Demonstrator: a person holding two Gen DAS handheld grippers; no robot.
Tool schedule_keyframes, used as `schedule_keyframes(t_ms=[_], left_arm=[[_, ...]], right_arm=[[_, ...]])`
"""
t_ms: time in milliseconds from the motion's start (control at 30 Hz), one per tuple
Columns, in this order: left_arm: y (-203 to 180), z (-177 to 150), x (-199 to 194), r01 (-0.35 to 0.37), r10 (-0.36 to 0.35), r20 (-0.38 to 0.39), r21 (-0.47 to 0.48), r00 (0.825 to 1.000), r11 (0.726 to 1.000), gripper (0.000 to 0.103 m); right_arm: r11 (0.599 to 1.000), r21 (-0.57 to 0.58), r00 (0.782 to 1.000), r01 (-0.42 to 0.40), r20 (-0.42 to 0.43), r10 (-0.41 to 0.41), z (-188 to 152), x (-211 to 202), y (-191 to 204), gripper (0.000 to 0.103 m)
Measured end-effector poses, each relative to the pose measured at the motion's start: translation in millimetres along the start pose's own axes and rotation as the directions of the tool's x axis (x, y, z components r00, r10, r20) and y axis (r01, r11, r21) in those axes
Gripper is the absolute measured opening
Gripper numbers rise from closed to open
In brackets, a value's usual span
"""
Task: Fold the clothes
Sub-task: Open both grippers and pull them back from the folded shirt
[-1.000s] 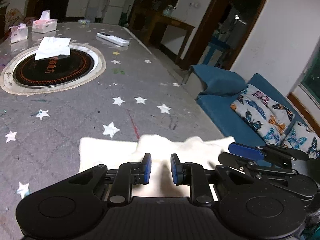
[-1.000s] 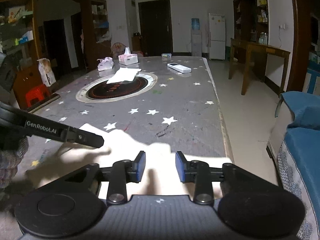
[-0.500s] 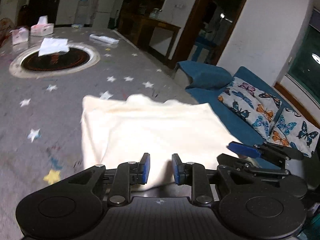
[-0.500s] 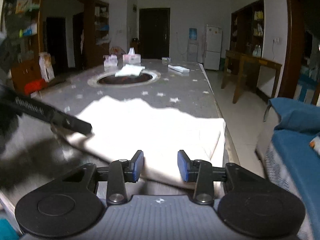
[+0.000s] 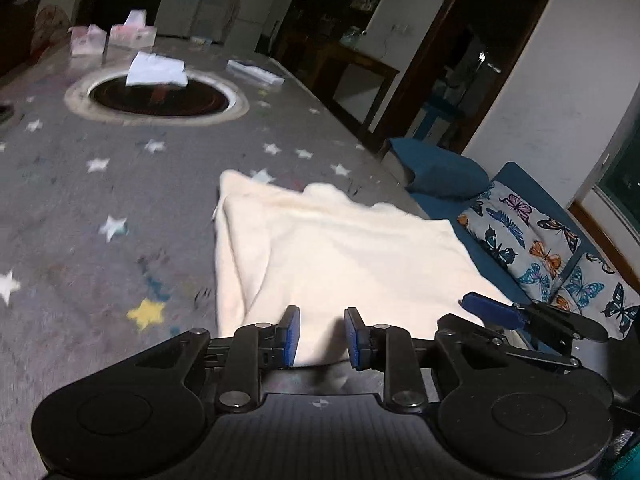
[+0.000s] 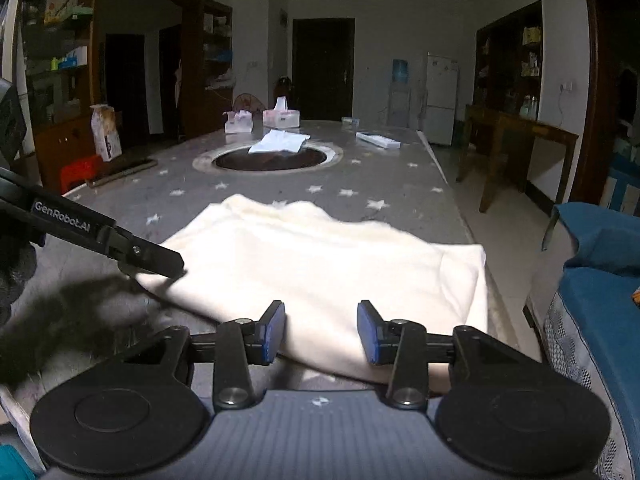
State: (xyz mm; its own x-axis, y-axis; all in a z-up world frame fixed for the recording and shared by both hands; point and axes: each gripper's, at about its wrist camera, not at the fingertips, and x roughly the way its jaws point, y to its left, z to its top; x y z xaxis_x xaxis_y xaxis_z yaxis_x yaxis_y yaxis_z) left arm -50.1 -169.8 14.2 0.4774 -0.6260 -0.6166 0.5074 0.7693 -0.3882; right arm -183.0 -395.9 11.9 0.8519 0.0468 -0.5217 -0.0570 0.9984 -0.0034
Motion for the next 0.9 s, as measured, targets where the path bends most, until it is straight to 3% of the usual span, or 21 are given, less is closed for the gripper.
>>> schedule_keyframes(t_ms=[67, 200, 267, 433, 533, 667, 900], left_arm=[[-2, -1, -4, 0.003, -0.003, 0.001, 0.007, 1.000, 1.000, 0.030], [-7, -4, -11, 0.008, -0.008, 0.003, 0.027, 1.000, 1.000, 0.040], [-9, -7, -13, 0.002, -0.002, 0.000, 0.043, 1.000, 0.999, 0.043], [-11, -14, -20, -0.026, 0.026, -0.008, 0.054, 1.000, 0.998, 0.053], [-10, -17, -24, -0.041, 0.041, -0.005, 0.056, 0.999, 0.998, 0.061], [-10, -22, -28, -0.077, 0.078, -0.006, 0.054, 0.997, 0.996, 0.072], [-12, -29, -34, -0.116, 0.117, -0.002, 0.056, 0.993, 0.992, 0.088]], right_arm=[[1.000, 0.003, 1.000, -0.005, 0.006, 0.005, 1, -4, 1, 0.053], [1.000, 0.003, 1.000, -0.008, 0.013, 0.008, 3, -11, 4, 0.061], [1.000, 0.006, 1.000, -0.013, 0.011, 0.013, 3, -13, 6, 0.074], [1.000, 0.017, 1.000, -0.011, 0.004, 0.011, -1, -19, 12, 0.083], [0.999, 0.031, 1.000, -0.007, 0.004, 0.007, -1, -22, 13, 0.093], [0.999, 0.044, 1.000, -0.005, 0.004, 0.005, -2, -26, 13, 0.101], [0.999, 0.051, 1.000, 0.011, 0.001, -0.011, -6, -29, 19, 0.103]])
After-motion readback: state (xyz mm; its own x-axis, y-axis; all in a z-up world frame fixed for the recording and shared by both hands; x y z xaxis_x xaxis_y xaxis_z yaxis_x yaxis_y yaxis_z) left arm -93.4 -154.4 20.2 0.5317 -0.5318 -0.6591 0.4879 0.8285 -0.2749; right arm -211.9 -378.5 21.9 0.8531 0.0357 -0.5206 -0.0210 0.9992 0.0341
